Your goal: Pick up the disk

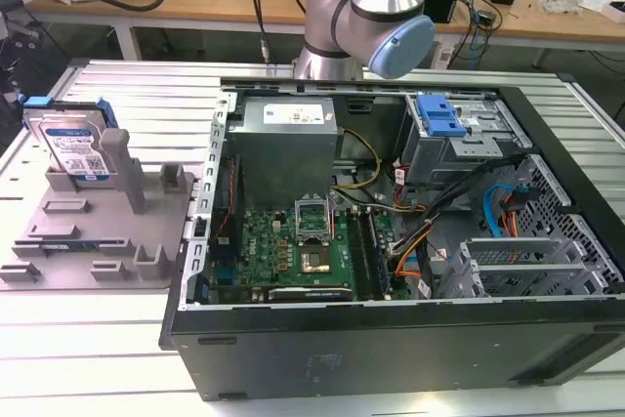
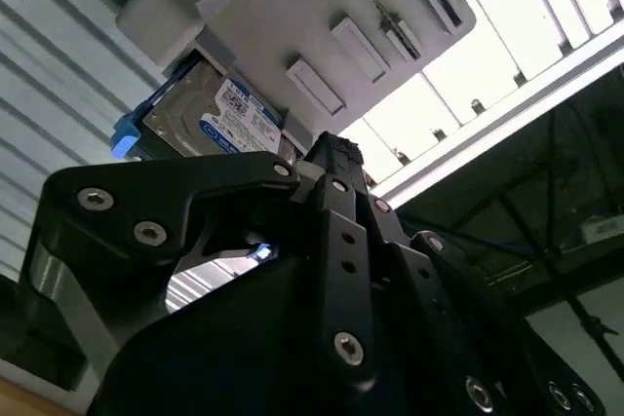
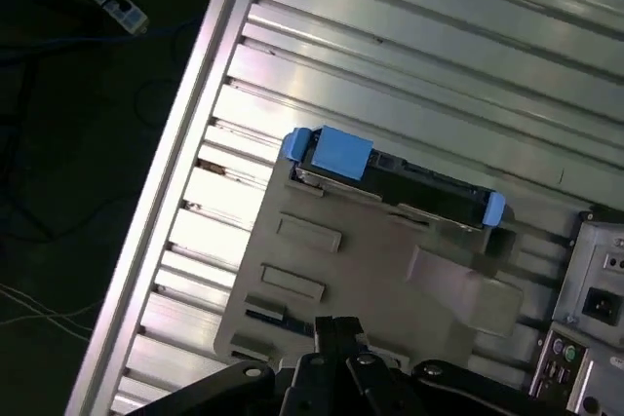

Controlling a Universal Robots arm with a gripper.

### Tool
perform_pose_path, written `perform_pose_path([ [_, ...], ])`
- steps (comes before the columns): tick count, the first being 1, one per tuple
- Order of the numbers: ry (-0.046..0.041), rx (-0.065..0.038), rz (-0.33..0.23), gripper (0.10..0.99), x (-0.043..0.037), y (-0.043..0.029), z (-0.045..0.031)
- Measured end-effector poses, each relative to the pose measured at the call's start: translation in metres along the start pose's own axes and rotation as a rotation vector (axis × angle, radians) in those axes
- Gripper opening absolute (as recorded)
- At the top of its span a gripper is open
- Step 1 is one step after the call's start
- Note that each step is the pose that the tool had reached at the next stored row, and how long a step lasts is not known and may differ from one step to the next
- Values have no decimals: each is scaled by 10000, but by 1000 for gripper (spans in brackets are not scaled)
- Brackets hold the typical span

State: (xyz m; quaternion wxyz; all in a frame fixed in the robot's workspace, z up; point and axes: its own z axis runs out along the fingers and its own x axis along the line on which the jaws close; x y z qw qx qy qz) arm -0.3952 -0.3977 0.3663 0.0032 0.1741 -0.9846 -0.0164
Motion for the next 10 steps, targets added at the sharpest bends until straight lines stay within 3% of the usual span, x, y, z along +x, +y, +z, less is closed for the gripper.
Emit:
perform_pose_path([
  [4, 30, 6, -861, 114, 0, 0, 2],
  [7, 54, 6, -1552, 298, 0, 0, 3],
  [8, 60, 6, -1737, 298, 0, 0, 3],
  [10, 75, 8, -2157, 416, 0, 0, 4],
])
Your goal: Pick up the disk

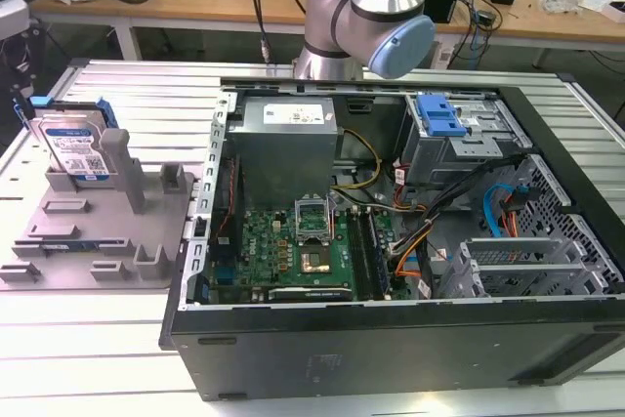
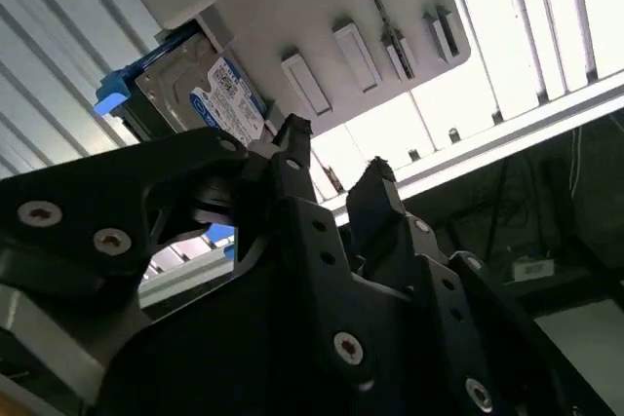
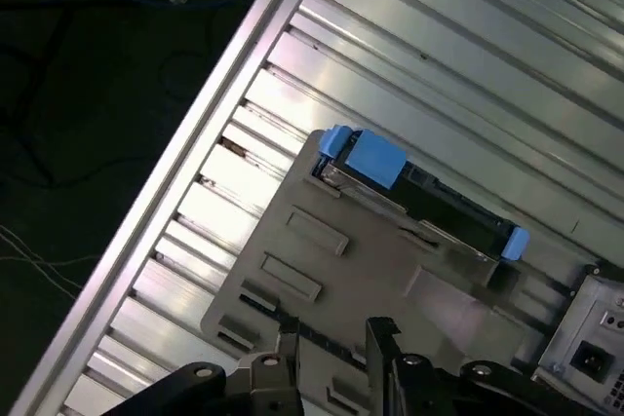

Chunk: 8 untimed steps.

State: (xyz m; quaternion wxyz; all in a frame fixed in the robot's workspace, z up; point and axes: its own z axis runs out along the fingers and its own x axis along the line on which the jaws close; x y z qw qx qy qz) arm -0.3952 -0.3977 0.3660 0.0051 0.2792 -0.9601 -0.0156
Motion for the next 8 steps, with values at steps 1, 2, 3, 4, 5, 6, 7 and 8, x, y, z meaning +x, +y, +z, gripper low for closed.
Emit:
perform_pose_path([
  [1, 9, 1, -272, 416, 0, 0, 1],
  [2, 15, 2, -463, 482, 0, 0, 2],
  [3, 23, 2, -703, 482, 0, 0, 2],
  [4, 30, 2, -899, 482, 0, 0, 2],
  [5, 39, 2, -1188, 482, 0, 0, 3],
  [6, 45, 3, -1388, 482, 0, 0, 4],
  [7, 52, 3, -1574, 482, 0, 0, 4],
  [8, 63, 4, -1884, 482, 0, 0, 5],
])
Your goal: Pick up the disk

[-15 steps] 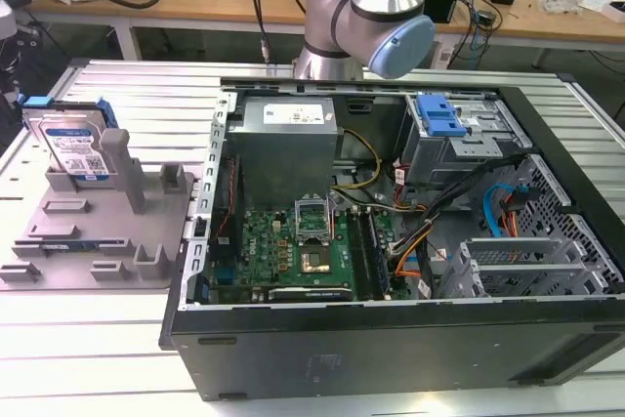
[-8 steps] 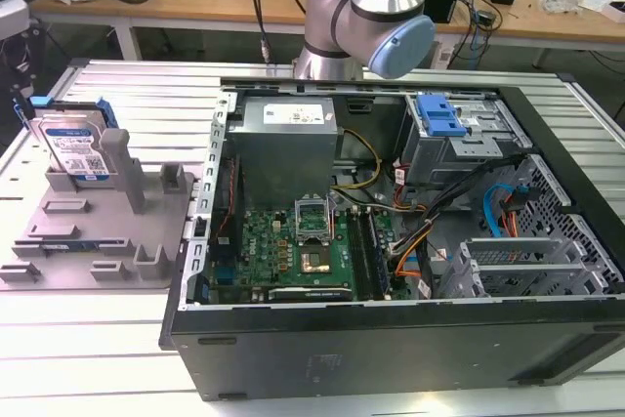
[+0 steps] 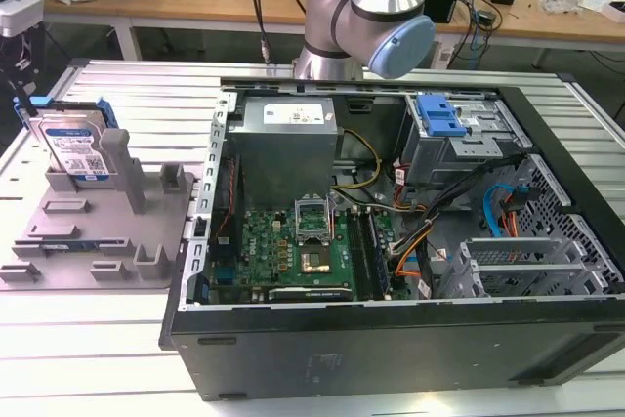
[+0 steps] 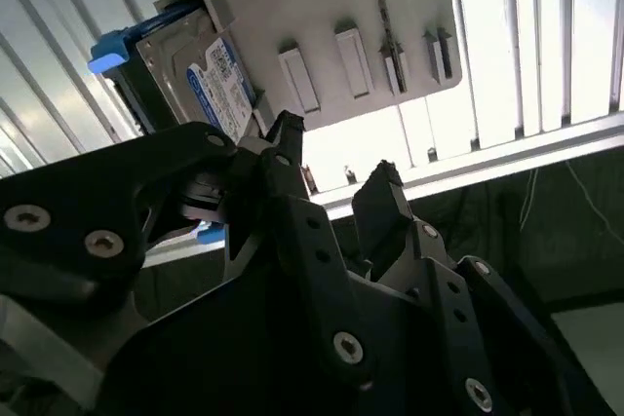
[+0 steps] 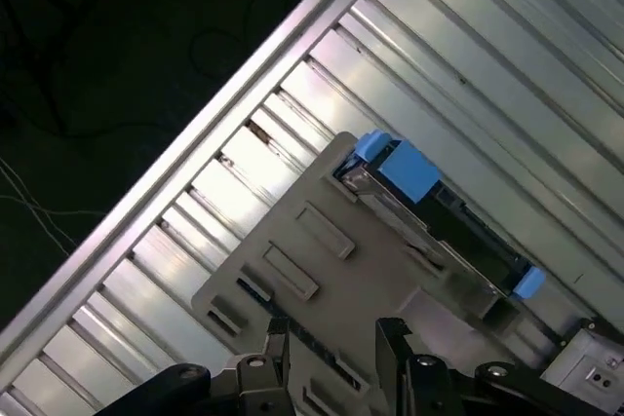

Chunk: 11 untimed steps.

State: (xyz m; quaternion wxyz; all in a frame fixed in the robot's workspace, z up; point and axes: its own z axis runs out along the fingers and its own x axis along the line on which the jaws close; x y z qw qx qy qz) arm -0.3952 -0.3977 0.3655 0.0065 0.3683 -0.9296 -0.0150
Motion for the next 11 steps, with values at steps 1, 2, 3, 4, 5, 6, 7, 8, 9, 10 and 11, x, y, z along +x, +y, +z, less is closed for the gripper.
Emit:
perform_pose_path([
  [1, 6, 1, -202, 482, 0, 0, 1],
  [2, 12, 1, -392, 482, 0, 0, 2],
  [3, 21, 1, -643, 482, 0, 0, 2],
  [4, 27, 2, -834, 482, 0, 0, 3],
  [5, 35, 2, -1051, 482, 0, 0, 3],
  [6, 41, 3, -1220, 482, 0, 0, 3],
  [7, 49, 3, -1449, 482, 0, 0, 3],
  [8, 54, 3, -1634, 482, 0, 0, 4],
  [9, 61, 4, -1836, 482, 0, 0, 4],
  [10, 68, 5, -2032, 482, 0, 0, 4],
  [11, 74, 5, -2201, 482, 0, 0, 4],
])
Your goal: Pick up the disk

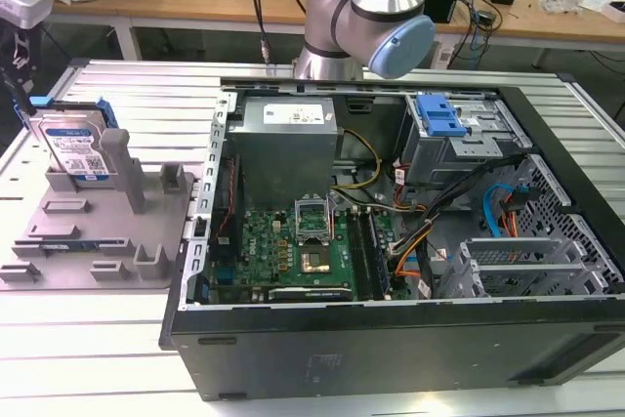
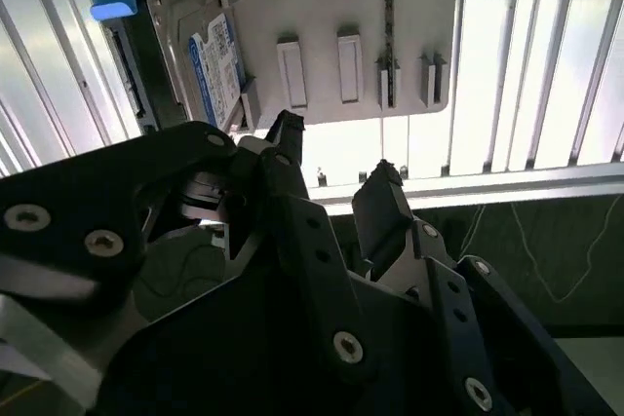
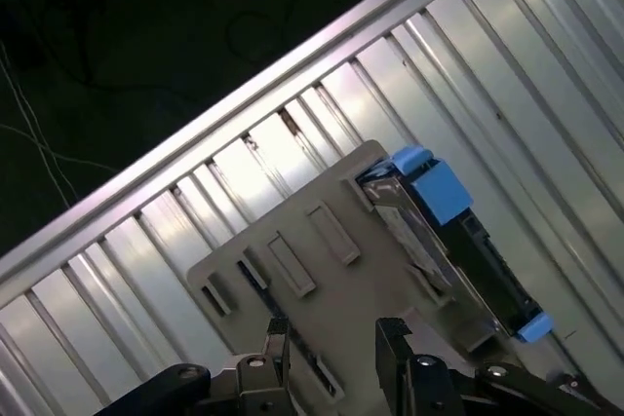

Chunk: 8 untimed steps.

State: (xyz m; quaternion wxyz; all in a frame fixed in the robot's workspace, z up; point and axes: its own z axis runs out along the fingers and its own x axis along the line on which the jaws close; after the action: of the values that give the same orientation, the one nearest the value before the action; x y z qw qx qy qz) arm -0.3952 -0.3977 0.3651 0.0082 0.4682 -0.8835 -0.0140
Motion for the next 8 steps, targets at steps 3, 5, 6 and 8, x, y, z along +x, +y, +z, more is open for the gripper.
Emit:
perform_pose_path([
  [3, 20, 1, -604, 482, 0, 0, 1],
  [5, 32, 2, -986, 482, 0, 0, 2],
  [6, 42, 2, -1291, 482, 0, 0, 2],
  [8, 53, 4, -1639, 482, 0, 0, 4],
])
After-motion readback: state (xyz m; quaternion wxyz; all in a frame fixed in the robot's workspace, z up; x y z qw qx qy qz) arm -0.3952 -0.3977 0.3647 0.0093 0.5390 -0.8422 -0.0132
